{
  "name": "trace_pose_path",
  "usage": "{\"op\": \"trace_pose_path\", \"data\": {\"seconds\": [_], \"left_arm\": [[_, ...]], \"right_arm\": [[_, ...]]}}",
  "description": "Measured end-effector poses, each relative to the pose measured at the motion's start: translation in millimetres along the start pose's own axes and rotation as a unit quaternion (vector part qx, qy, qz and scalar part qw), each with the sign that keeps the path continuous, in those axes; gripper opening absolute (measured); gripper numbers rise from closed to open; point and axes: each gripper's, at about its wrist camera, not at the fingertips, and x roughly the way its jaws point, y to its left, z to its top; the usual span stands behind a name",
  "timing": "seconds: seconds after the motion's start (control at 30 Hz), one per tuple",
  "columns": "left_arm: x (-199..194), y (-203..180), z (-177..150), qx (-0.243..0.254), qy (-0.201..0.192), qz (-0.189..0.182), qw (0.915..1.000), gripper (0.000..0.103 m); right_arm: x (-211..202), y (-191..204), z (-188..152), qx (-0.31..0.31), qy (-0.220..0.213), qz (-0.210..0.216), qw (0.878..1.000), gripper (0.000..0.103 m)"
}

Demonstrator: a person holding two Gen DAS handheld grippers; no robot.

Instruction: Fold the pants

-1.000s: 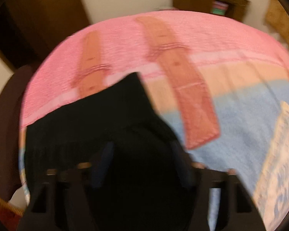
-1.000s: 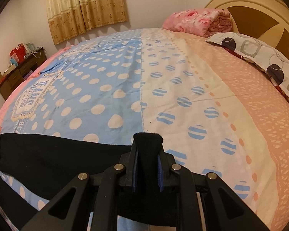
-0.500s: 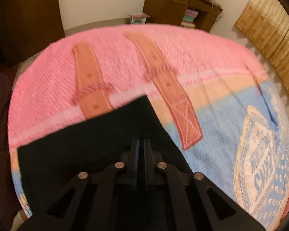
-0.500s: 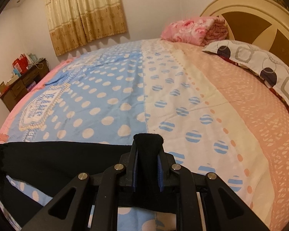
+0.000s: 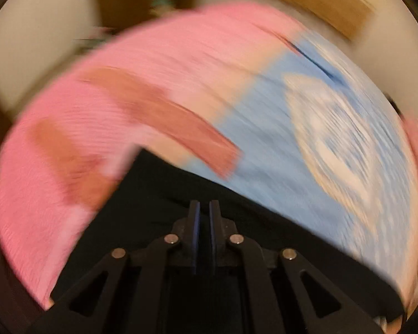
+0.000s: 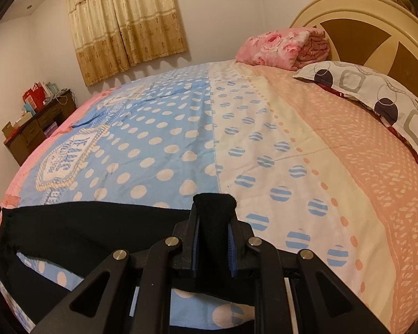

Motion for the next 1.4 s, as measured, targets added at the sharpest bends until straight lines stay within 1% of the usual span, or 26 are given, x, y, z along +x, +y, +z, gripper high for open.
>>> {"op": "trace_pose_path", "data": {"seconds": [0.03,0.07,0.1,0.13,0.17,0.27,0.37,0.4,0.47,0.5,0.6,0.63,0.67,0.7,0.77,0.83,0.97,1.0,1.03,1.1,1.17,1.2,1.27,1.33,1.37,1.4], "left_arm": [[6,-1,0,0.005,0.028,-0.030,0.9991,0.007],[14,-1,0,-0.005,0.058,-0.055,0.9968,0.007],[19,0,1,-0.016,0.072,-0.065,0.9952,0.007],[21,-1,2,-0.031,0.073,-0.064,0.9948,0.007],[22,-2,3,-0.042,0.068,-0.053,0.9954,0.007],[25,-5,10,-0.079,0.048,0.006,0.9957,0.008],[31,-6,11,-0.130,0.032,0.041,0.9902,0.013],[35,-6,11,-0.154,0.032,0.050,0.9863,0.016],[39,-4,12,-0.190,0.031,0.071,0.9787,0.016],[39,-6,12,-0.205,0.026,0.097,0.9735,0.016],[38,-24,12,-0.215,0.005,0.168,0.9621,0.016],[39,-31,12,-0.213,-0.001,0.194,0.9576,0.018],[40,-39,11,-0.211,-0.008,0.215,0.9536,0.020],[41,-45,9,-0.211,-0.020,0.221,0.9518,0.024],[46,-51,6,-0.219,-0.028,0.210,0.9525,0.029],[50,-54,4,-0.215,-0.021,0.202,0.9553,0.030],[48,-64,7,-0.184,-0.029,0.165,0.9686,0.031],[47,-66,10,-0.177,-0.029,0.162,0.9704,0.038],[46,-64,11,-0.176,-0.026,0.167,0.9698,0.052],[44,-57,12,-0.189,-0.023,0.189,0.9633,0.066],[47,-50,13,-0.204,-0.016,0.210,0.9560,0.070],[54,-47,15,-0.207,0.001,0.220,0.9533,0.073],[73,-47,18,-0.206,0.027,0.223,0.9525,0.075],[72,-48,18,-0.203,0.010,0.225,0.9529,0.075],[71,-52,17,-0.198,0.002,0.221,0.9550,0.073],[72,-53,17,-0.191,-0.004,0.211,0.9586,0.064]], "right_arm": [[2,-1,-1,0.000,0.003,-0.002,1.000,0.017],[4,-3,-2,0.000,0.005,-0.003,1.000,0.017],[7,-3,-2,0.002,0.008,-0.003,1.000,0.017],[10,-4,-2,0.003,0.010,-0.004,1.000,0.017],[13,-4,-2,0.003,0.012,-0.005,1.000,0.017],[20,-2,-3,0.003,0.017,-0.008,1.000,0.017],[21,-1,-4,0.000,0.019,-0.009,1.000,0.017],[21,-1,-4,-0.002,0.019,-0.009,1.000,0.017],[21,-2,-4,-0.005,0.018,-0.008,1.000,0.017],[21,-2,-5,-0.007,0.018,-0.007,1.000,0.017],[26,-5,-6,-0.011,0.022,-0.005,1.000,0.017],[28,-6,-6,-0.012,0.024,-0.005,1.000,0.017],[30,-6,-6,-0.012,0.025,-0.004,1.000,0.017],[32,-7,-6,-0.012,0.026,-0.003,1.000,0.017],[35,-9,-6,-0.010,0.029,0.001,1.000,0.017],[35,-11,-5,-0.009,0.028,0.004,1.000,0.017],[35,-13,-6,-0.005,0.023,0.011,1.000,0.017],[35,-13,-6,-0.006,0.023,0.011,1.000,0.017],[35,-13,-6,-0.006,0.023,0.011,1.000,0.017],[35,-14,-6,-0.005,0.024,0.011,1.000,0.017],[36,-14,-6,-0.002,0.025,0.011,1.000,0.017],[36,-15,-6,0.000,0.025,0.011,1.000,0.017],[38,-15,-6,-0.001,0.026,0.011,1.000,0.017],[38,-15,-6,-0.001,0.026,0.010,1.000,0.017],[38,-15,-6,-0.001,0.027,0.010,1.000,0.017],[39,-14,-6,-0.002,0.028,0.008,1.000,0.017]]}}
